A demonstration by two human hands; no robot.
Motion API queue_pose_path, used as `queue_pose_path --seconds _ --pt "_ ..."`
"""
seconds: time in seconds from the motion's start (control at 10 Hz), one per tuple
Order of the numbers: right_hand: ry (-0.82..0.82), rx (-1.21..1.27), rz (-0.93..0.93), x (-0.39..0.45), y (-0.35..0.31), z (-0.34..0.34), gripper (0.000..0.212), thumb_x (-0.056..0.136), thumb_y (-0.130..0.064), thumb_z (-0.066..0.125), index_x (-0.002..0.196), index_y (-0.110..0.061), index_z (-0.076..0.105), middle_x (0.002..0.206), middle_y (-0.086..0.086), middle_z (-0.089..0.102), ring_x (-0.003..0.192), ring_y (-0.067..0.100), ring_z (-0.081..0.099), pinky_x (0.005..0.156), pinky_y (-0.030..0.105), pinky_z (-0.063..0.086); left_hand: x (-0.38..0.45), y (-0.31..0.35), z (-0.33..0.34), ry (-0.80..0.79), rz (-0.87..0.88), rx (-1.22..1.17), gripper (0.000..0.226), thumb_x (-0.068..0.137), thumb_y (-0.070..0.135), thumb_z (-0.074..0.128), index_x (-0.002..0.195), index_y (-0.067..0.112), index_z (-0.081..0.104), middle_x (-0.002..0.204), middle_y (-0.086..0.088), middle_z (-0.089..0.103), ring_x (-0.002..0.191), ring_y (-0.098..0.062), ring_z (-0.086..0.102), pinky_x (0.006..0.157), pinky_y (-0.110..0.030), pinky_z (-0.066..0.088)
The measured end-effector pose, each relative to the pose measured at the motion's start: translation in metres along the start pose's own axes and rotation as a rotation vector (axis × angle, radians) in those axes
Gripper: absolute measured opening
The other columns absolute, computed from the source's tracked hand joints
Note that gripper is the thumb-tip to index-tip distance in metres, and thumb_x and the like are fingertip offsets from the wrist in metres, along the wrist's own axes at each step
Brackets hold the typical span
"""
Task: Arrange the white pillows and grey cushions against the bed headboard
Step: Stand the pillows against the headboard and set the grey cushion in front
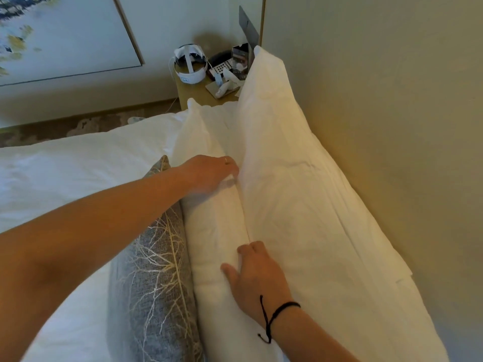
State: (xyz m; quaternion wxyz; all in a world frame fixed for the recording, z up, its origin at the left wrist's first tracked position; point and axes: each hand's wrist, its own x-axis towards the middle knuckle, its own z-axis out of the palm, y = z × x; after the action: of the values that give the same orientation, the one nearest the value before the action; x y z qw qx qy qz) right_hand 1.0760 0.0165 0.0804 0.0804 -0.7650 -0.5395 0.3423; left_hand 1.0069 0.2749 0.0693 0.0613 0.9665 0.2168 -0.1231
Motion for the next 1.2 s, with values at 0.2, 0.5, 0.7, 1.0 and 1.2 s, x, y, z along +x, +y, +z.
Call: queue_pose_path --seconds 0.2,0.5,0.7,1.0,1.2 --pt "-0.193 -0.127 0.182 -0.049 0.009 0.037 0.091 0.084 -0.073 0.046 0.149 -0.015 0.019 0.146 0.000 0.034 0.128 0.023 0.040 0.099 0.038 0.040 -0.032 -0.017 0.022 -0.129 0.164 0.276 0.048 0.093 0.013 0.056 0.135 0.030 0.041 0.135 0.003 0.053 0.124 -0.018 0.051 0.113 -0.036 0.033" --pt "-0.051 -0.300 0.103 -0.074 0.009 0.042 0.027 0.101 -0.037 0.036 0.101 -0.018 0.056 0.109 0.004 0.055 0.100 0.025 0.053 0.071 0.034 0.032 -0.033 0.009 0.005 -0.222 0.026 0.473 0.022 0.094 0.016 0.050 0.107 0.022 0.067 0.103 0.004 0.067 0.092 -0.020 0.065 0.081 -0.037 0.054" --pt "0.006 -0.197 0.100 -0.067 0.010 0.045 0.022 0.089 -0.004 0.039 0.076 -0.021 0.035 0.094 0.003 0.052 0.097 0.025 0.054 0.062 0.031 0.026 -0.031 0.005 -0.009 -0.214 0.015 0.488 0.020 0.096 0.022 0.050 0.110 0.021 0.065 0.112 -0.001 0.066 0.097 -0.021 0.064 0.087 -0.034 0.051" --pt "0.279 -0.082 0.153 -0.056 0.029 0.035 0.022 0.097 -0.019 0.043 0.078 -0.020 0.053 0.080 -0.006 0.048 0.069 0.013 0.039 0.057 0.026 0.025 -0.002 0.003 -0.045 -0.187 -0.060 0.341 0.028 0.097 0.023 0.056 0.124 0.023 0.063 0.132 -0.001 0.057 0.121 -0.024 0.053 0.110 -0.037 0.037" --pt "0.178 -0.156 0.215 -0.058 0.040 0.040 0.024 0.102 -0.022 0.039 0.091 -0.017 0.059 0.097 -0.004 0.059 0.071 0.011 0.041 0.062 0.024 0.030 -0.006 0.027 -0.012 -0.157 0.242 -0.378 0.032 0.096 0.013 0.055 0.095 0.039 0.073 0.097 0.011 0.067 0.094 -0.006 0.065 0.089 -0.021 0.051"
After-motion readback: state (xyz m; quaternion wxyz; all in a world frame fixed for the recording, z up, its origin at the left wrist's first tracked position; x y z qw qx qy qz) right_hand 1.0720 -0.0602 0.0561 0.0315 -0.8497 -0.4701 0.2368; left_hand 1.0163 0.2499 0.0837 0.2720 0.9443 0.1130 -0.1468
